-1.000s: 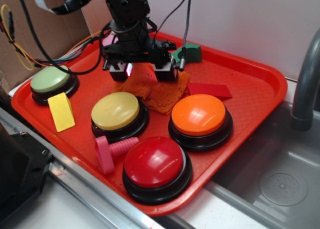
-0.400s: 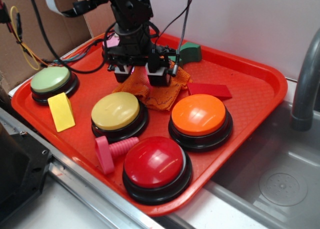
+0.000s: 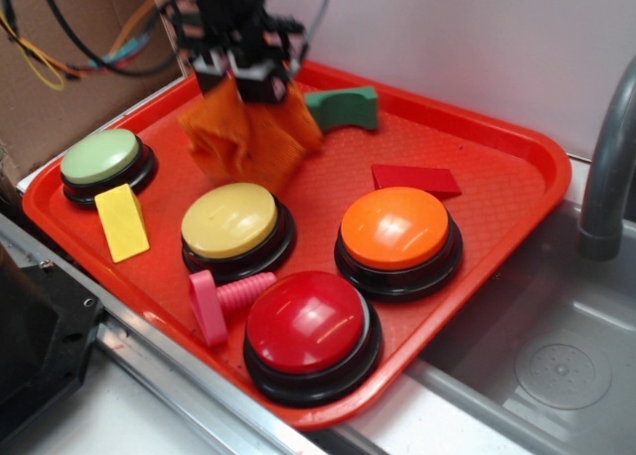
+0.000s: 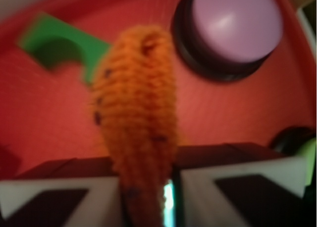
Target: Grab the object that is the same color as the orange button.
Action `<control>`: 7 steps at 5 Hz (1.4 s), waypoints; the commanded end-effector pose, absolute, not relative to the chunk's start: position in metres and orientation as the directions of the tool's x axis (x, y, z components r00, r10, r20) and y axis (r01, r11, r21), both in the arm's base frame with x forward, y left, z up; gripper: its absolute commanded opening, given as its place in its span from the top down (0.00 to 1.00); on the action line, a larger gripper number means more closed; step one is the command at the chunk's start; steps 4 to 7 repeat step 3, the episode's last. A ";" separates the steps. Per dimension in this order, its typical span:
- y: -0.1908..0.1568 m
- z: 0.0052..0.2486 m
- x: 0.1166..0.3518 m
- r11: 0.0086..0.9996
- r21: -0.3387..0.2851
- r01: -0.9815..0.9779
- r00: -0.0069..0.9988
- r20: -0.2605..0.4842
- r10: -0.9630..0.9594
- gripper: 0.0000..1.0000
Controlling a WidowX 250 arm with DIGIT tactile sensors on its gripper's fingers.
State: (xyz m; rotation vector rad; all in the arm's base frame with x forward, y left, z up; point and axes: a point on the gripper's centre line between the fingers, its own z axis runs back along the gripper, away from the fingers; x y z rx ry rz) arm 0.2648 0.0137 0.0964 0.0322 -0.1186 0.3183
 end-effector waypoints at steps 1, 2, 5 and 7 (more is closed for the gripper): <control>0.054 0.190 0.241 0.969 -0.063 -0.240 0.919 0.306 0.248 1.00; 0.059 0.202 0.229 0.963 -0.102 -0.250 0.897 0.349 0.270 1.00; 0.053 0.186 0.233 0.965 -0.125 -0.228 0.913 0.318 0.257 1.00; 0.053 0.186 0.233 0.965 -0.125 -0.228 0.913 0.318 0.257 1.00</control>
